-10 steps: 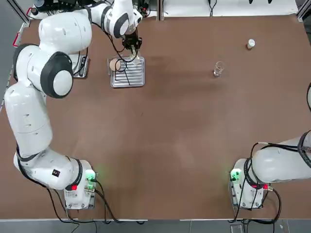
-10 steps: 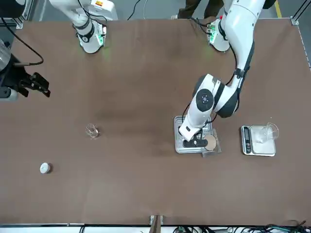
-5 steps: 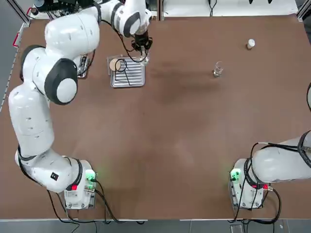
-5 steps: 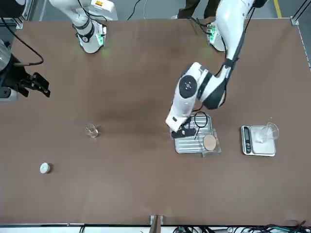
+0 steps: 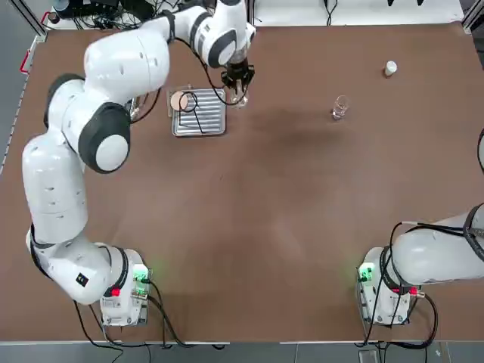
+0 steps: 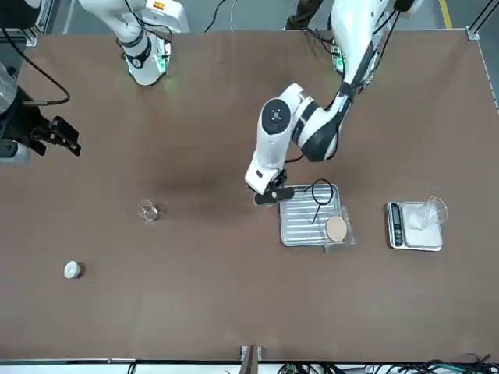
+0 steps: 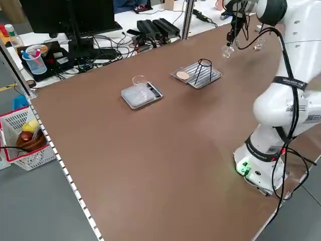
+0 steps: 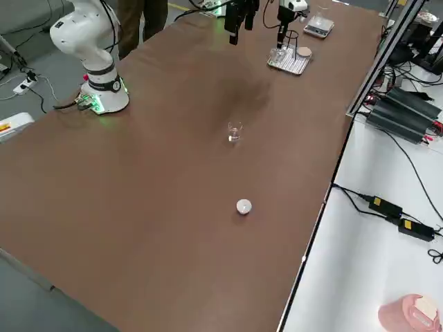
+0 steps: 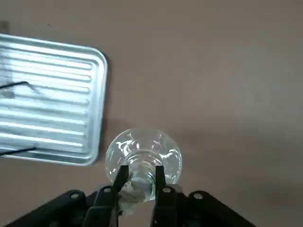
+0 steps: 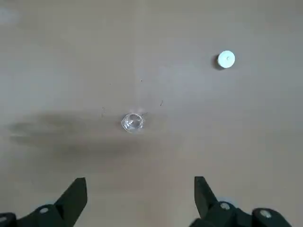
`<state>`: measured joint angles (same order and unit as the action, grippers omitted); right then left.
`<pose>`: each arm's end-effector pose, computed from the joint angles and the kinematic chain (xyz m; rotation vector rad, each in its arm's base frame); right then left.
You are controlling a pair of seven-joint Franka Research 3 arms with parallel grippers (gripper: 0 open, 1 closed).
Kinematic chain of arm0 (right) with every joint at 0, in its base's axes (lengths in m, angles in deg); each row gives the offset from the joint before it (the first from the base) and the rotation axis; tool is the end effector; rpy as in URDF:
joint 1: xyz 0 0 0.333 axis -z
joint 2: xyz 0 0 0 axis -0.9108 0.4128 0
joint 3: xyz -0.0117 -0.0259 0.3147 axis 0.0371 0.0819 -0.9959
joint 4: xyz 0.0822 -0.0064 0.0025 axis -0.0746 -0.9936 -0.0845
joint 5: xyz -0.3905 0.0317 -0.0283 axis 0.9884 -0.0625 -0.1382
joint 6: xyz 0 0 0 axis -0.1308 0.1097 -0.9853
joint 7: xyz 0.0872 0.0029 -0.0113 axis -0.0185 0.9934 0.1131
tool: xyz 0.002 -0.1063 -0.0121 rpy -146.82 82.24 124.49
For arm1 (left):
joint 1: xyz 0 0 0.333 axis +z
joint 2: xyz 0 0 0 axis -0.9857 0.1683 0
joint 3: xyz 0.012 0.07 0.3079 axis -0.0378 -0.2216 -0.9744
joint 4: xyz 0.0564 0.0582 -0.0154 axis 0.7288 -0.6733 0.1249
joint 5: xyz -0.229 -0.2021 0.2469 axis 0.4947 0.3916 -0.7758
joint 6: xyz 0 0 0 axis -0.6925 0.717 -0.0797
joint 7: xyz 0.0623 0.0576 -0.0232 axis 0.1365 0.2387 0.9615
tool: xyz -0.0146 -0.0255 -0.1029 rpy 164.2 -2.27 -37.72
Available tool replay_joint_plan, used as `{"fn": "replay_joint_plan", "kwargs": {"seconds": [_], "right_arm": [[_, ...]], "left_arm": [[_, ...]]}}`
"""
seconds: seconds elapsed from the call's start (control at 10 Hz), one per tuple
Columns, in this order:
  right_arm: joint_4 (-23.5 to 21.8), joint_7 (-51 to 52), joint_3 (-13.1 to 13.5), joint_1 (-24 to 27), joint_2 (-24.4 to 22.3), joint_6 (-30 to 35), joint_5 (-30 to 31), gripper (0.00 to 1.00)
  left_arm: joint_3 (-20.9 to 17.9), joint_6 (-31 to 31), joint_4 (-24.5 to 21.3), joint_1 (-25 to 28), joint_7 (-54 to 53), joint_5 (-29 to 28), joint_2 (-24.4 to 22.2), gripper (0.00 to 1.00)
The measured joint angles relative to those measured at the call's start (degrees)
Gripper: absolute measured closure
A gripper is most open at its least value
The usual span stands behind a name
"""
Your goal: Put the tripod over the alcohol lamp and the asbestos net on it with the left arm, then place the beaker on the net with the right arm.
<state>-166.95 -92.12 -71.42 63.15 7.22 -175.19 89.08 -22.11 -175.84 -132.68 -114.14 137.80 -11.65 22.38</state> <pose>0.5662 0.0383 0.6326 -3.1372 0.0369 -0.0529 0.5281 -0.4899 0.3357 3.0779 0.2562 0.0616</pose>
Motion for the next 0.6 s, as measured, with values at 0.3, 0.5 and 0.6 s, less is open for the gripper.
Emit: {"fn": "replay_joint_plan", "kwargs": {"seconds": [0.3, 0.5, 0.6], "right_arm": [[0.00, 0.00, 0.01, 0.00, 0.00, 0.01, 0.00, 0.00], [0.00, 0.00, 0.01, 0.00, 0.00, 0.01, 0.00, 0.00], [-0.01, 0.00, 0.00, 0.00, 0.00, 0.01, 0.00, 0.00]], "left_arm": [[-0.19, -0.03, 2.99, -3.97, 2.38, 0.00, 3.86, 0.73], [-0.23, -0.02, 4.89, -5.34, 2.68, 0.00, 5.33, 0.73], [-0.37, -0.07, 5.68, -6.22, 3.45, 0.00, 6.55, 0.73]]}}
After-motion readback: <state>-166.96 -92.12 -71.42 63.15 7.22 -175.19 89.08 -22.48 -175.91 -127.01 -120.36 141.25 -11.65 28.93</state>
